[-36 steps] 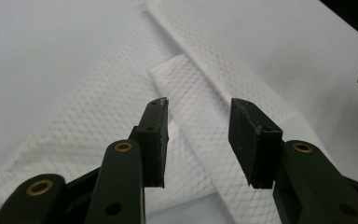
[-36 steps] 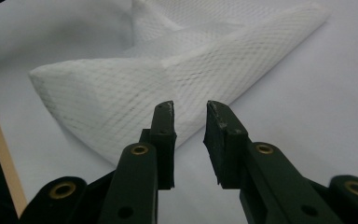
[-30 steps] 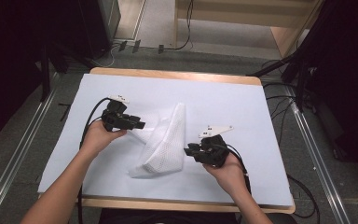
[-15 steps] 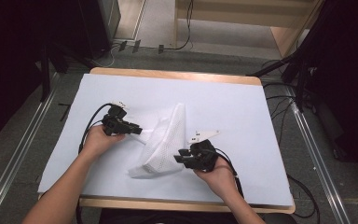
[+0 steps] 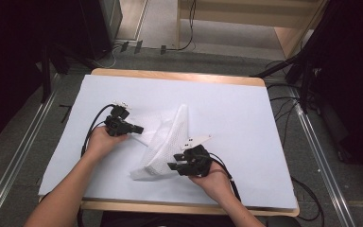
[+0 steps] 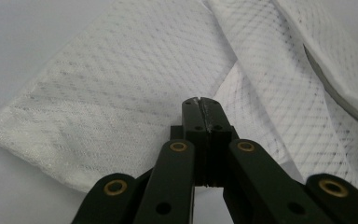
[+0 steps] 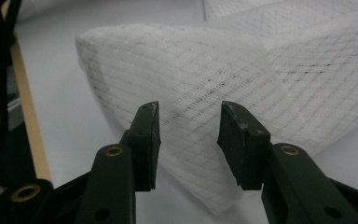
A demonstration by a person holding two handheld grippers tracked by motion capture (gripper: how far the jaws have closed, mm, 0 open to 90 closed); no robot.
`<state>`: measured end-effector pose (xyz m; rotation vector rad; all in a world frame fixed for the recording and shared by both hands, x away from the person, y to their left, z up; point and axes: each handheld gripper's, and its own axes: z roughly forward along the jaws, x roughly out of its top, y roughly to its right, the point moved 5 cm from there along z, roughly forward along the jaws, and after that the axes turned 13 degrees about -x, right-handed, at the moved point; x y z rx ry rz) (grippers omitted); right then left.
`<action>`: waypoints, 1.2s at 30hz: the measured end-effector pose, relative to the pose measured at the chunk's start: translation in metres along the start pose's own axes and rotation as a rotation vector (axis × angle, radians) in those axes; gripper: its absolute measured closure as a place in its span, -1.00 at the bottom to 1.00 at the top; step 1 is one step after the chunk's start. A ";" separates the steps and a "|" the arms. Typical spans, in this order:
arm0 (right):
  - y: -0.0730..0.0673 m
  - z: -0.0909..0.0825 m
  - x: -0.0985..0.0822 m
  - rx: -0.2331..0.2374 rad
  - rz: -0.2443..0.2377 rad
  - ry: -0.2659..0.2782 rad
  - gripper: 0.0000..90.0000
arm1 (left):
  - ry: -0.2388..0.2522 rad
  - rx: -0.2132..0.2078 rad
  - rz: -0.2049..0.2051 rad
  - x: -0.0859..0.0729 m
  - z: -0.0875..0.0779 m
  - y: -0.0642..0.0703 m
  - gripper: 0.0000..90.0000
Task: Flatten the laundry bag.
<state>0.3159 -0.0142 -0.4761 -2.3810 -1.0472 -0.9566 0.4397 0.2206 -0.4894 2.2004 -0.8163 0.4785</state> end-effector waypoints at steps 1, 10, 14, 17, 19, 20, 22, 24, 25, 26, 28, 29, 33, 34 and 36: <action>0.001 0.006 -0.001 -0.011 -0.007 -0.016 0.33 | 0.014 0.010 -0.008 0.002 0.000 -0.002 1.00; 0.014 0.026 -0.003 -0.050 -0.009 -0.036 0.00 | 0.046 0.016 -0.040 0.002 -0.006 -0.010 1.00; 0.013 0.034 -0.004 -0.072 -0.029 -0.028 0.00 | 0.047 0.019 -0.043 0.002 -0.006 -0.010 1.00; 0.011 0.035 -0.004 -0.102 -0.045 -0.017 0.30 | 0.043 0.022 -0.042 0.002 -0.006 -0.010 1.00; 0.008 0.036 -0.005 -0.144 -0.072 -0.009 0.52 | 0.043 0.023 -0.044 0.002 -0.005 -0.010 1.00; 0.009 0.035 -0.005 -0.159 -0.082 -0.010 0.71 | 0.043 0.023 -0.045 0.002 -0.005 -0.010 1.00; 0.012 0.036 -0.004 -0.152 -0.073 -0.012 0.84 | 0.042 0.025 -0.043 0.002 -0.005 -0.010 1.00; 0.017 0.036 -0.003 -0.115 -0.040 -0.024 1.00 | 0.042 0.027 -0.041 0.002 -0.006 -0.010 1.00; 0.019 0.036 -0.002 -0.098 -0.027 -0.029 1.00 | 0.043 0.028 -0.042 0.002 -0.006 -0.011 1.00; 0.021 0.036 -0.001 -0.100 -0.020 -0.036 1.00 | 0.044 0.029 -0.042 0.002 -0.007 -0.011 1.00; 0.026 0.036 0.003 -0.132 -0.037 -0.039 1.00 | 0.053 0.033 -0.047 0.002 -0.008 -0.012 1.00; 0.029 0.036 0.005 -0.136 -0.030 -0.035 1.00 | 0.057 0.035 -0.050 0.002 -0.009 -0.013 1.00; 0.041 0.034 0.011 -0.146 -0.001 -0.011 1.00 | 0.065 0.045 -0.060 0.001 -0.013 -0.016 1.00; 0.046 0.032 0.012 -0.153 0.016 -0.003 1.00 | 0.072 0.040 -0.064 0.001 -0.013 -0.016 1.00; 0.056 0.028 0.014 -0.163 0.039 0.006 1.00 | 0.074 0.047 -0.062 0.001 -0.015 -0.017 1.00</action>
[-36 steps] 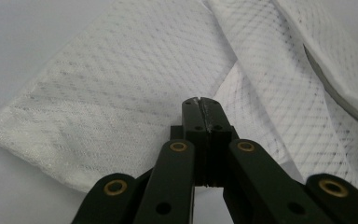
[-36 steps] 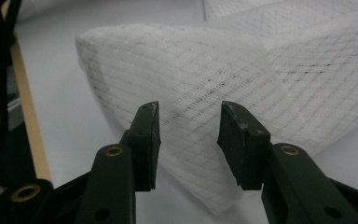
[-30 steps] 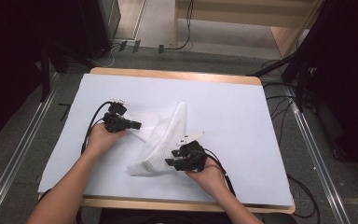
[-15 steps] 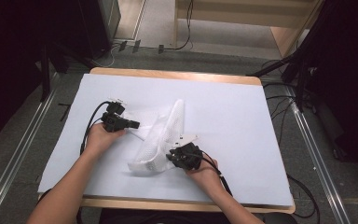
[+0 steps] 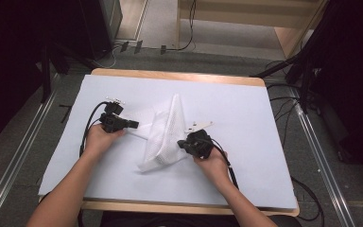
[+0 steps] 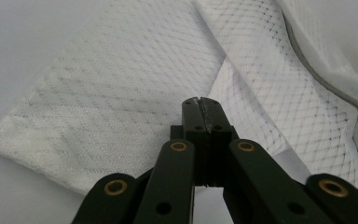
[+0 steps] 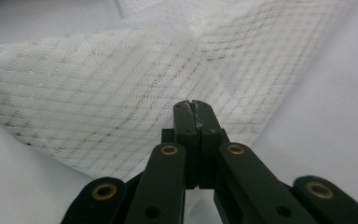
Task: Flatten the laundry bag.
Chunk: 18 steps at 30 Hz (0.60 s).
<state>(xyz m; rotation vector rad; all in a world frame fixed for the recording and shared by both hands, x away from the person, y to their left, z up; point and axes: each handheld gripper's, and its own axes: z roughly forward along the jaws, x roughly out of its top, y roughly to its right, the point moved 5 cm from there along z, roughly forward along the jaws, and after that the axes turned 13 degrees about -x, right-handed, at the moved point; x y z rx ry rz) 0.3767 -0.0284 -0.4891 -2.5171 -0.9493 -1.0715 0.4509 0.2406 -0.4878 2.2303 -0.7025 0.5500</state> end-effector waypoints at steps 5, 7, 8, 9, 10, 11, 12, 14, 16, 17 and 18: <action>0.021 -0.001 -0.004 -0.028 0.052 -0.009 1.00 | -0.001 0.011 -0.014 -0.002 -0.003 -0.004 1.00; 0.028 0.000 -0.007 -0.038 0.061 -0.019 1.00 | -0.008 0.014 -0.018 -0.003 -0.004 -0.006 1.00; 0.030 0.001 -0.008 -0.041 0.065 -0.022 1.00 | -0.006 0.016 -0.021 -0.003 -0.005 -0.006 1.00; 0.033 0.001 -0.009 -0.048 0.075 -0.030 1.00 | -0.004 0.019 -0.021 -0.003 -0.006 -0.007 1.00; 0.037 0.001 -0.009 -0.056 0.075 -0.027 1.00 | 0.001 0.022 -0.024 -0.004 -0.007 -0.007 1.00; 0.042 0.001 -0.011 -0.069 0.077 -0.032 1.00 | 0.001 0.023 -0.025 -0.004 -0.008 -0.008 1.00; 0.045 0.001 -0.012 -0.075 0.093 -0.038 1.00 | 0.001 0.030 -0.028 -0.005 -0.009 -0.009 1.00; 0.054 0.001 -0.017 -0.084 0.125 -0.058 1.00 | 0.000 0.030 -0.034 -0.006 -0.011 -0.012 1.00; 0.060 0.002 -0.020 -0.079 0.150 -0.069 1.00 | 0.009 0.019 -0.049 -0.007 -0.012 -0.013 1.00; 0.062 0.000 -0.020 -0.068 0.175 -0.065 1.00 | 0.010 0.016 -0.048 -0.007 -0.012 -0.013 1.00; 0.062 0.000 -0.020 -0.068 0.175 -0.065 1.00 | 0.017 0.016 -0.046 -0.008 -0.012 -0.013 1.00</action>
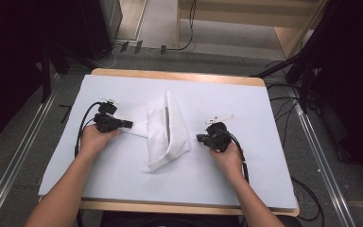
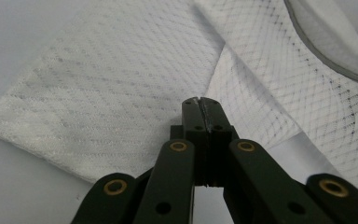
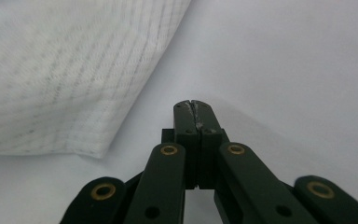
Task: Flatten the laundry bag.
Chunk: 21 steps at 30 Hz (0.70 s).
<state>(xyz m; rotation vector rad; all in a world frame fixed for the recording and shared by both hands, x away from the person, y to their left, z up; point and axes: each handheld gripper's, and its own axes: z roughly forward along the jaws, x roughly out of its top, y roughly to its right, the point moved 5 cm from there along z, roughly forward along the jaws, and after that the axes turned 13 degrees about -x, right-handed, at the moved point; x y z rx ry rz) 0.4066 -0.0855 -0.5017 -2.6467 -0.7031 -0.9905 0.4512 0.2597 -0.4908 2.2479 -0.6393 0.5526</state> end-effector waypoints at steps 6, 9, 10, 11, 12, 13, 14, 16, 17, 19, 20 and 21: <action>-0.013 -0.020 0.012 0.051 -0.013 0.061 1.00 | -0.008 -0.008 0.001 -0.001 0.002 0.000 1.00; -0.030 -0.035 0.021 0.083 -0.045 0.089 1.00 | -0.008 -0.011 0.003 -0.002 0.002 0.000 1.00; -0.030 -0.035 0.021 0.083 -0.045 0.089 1.00 | -0.008 -0.010 0.004 -0.002 0.002 0.000 1.00; -0.034 -0.038 0.023 0.093 -0.048 0.089 1.00 | -0.007 -0.011 0.003 -0.001 0.002 0.001 1.00; -0.040 -0.041 0.025 0.103 -0.061 0.094 1.00 | -0.005 -0.011 0.005 -0.001 0.002 0.001 1.00; -0.045 -0.045 0.027 0.108 -0.076 0.098 1.00 | -0.005 -0.010 0.006 -0.001 0.003 0.001 1.00; -0.053 -0.049 0.029 0.120 -0.088 0.096 1.00 | -0.006 -0.010 0.006 -0.001 0.003 0.001 1.00; -0.064 -0.053 0.033 0.134 -0.102 0.101 1.00 | -0.004 -0.008 0.007 -0.001 0.003 0.002 1.00; -0.074 -0.056 0.037 0.148 -0.125 0.107 1.00 | -0.005 -0.008 0.006 -0.001 0.003 0.002 1.00; -0.083 -0.057 0.040 0.162 -0.134 0.104 1.00 | -0.002 -0.009 0.006 -0.001 0.003 0.002 1.00; -0.083 -0.057 0.040 0.162 -0.134 0.104 1.00 | -0.002 -0.010 0.006 -0.001 0.003 0.002 1.00; -0.087 -0.056 0.042 0.166 -0.140 0.099 1.00 | 0.000 -0.010 0.003 -0.001 0.003 0.002 1.00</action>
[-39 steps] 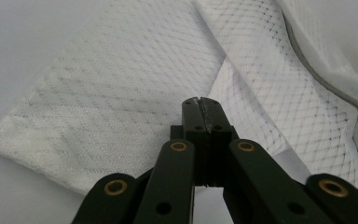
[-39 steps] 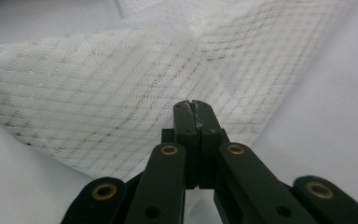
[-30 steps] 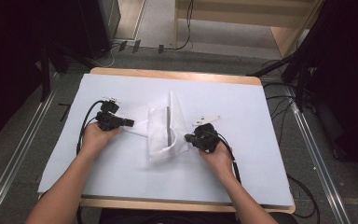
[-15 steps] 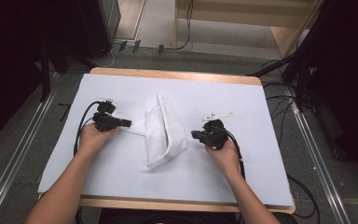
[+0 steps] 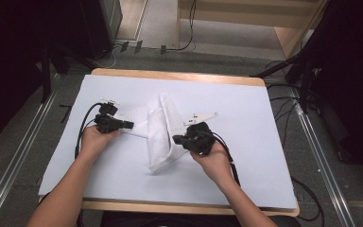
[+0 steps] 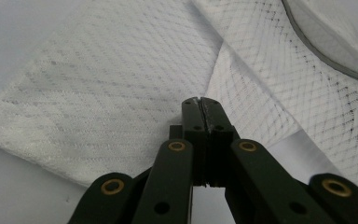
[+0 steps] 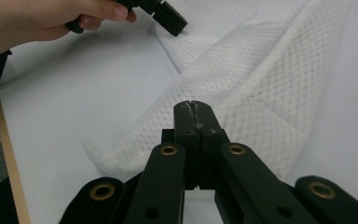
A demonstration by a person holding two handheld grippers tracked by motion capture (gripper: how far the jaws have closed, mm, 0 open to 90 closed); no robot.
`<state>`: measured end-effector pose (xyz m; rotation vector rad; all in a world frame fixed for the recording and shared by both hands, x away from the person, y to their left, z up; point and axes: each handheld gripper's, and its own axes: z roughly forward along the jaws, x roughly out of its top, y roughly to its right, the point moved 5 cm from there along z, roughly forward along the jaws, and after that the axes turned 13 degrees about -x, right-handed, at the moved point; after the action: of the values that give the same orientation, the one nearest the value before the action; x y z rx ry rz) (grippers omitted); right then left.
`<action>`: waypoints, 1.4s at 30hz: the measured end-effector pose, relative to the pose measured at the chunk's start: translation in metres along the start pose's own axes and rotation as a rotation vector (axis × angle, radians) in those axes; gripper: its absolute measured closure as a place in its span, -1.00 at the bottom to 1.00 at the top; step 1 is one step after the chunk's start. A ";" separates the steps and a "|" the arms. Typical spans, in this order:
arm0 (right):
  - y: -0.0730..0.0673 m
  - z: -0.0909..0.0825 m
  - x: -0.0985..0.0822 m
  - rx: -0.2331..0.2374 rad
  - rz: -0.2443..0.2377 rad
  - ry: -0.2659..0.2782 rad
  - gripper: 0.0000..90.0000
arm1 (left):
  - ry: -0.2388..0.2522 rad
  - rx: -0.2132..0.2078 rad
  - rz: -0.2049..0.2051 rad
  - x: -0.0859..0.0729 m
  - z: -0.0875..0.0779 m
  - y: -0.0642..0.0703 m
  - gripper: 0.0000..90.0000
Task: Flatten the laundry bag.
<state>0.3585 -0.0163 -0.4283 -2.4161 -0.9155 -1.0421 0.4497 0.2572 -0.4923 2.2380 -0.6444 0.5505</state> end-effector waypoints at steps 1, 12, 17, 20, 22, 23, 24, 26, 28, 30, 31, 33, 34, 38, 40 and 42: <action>-0.003 0.002 0.002 0.003 -0.004 -0.001 1.00 | 0.000 -0.001 0.000 0.000 0.000 0.000 1.00; -0.022 0.041 -0.001 0.000 -0.035 -0.118 1.00 | 0.014 -0.010 -0.022 0.001 -0.002 -0.002 1.00; -0.004 0.039 -0.016 -0.033 -0.030 -0.151 1.00 | 0.025 -0.001 -0.029 0.002 -0.004 -0.003 1.00; 0.010 0.038 -0.029 -0.063 -0.029 -0.176 1.00 | 0.021 0.005 -0.031 0.002 -0.004 -0.003 1.00; 0.021 0.035 -0.039 -0.085 -0.008 -0.194 1.00 | 0.024 0.004 -0.027 0.002 -0.004 -0.003 1.00; 0.021 0.035 -0.039 -0.085 -0.008 -0.194 1.00 | 0.025 0.005 -0.026 0.002 -0.005 -0.003 1.00; 0.025 0.034 -0.041 -0.090 0.001 -0.196 1.00 | 0.025 0.005 -0.027 0.002 -0.005 -0.004 1.00; 0.033 0.032 -0.045 -0.107 0.003 -0.195 1.00 | 0.025 0.003 -0.029 0.002 -0.005 -0.004 1.00; 0.041 0.029 -0.047 -0.122 0.013 -0.196 1.00 | 0.024 0.004 -0.031 0.001 -0.005 -0.005 1.00; 0.052 0.026 -0.050 -0.141 0.027 -0.194 1.00 | 0.028 0.008 -0.034 0.001 -0.006 -0.005 1.00; 0.057 0.025 -0.051 -0.143 0.039 -0.196 1.00 | 0.031 0.008 -0.035 0.002 -0.006 -0.005 1.00; 0.066 0.024 -0.054 -0.150 0.063 -0.197 1.00 | 0.032 0.007 -0.038 0.002 -0.006 -0.006 1.00; 0.072 0.024 -0.056 -0.146 0.078 -0.197 1.00 | 0.033 0.009 -0.037 0.002 -0.006 -0.006 1.00; 0.081 0.026 -0.061 -0.153 0.088 -0.196 1.00 | 0.034 0.012 -0.036 0.002 -0.008 -0.007 1.00; 0.085 0.027 -0.063 -0.155 0.103 -0.201 1.00 | 0.040 0.012 -0.040 0.002 -0.008 -0.008 1.00; 0.088 0.029 -0.065 -0.154 0.106 -0.198 1.00 | 0.045 0.015 -0.042 0.002 -0.008 -0.009 1.00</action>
<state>0.4000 -0.0917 -0.5016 -2.7026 -0.7827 -0.8760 0.4552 0.2681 -0.4907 2.2412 -0.5711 0.5843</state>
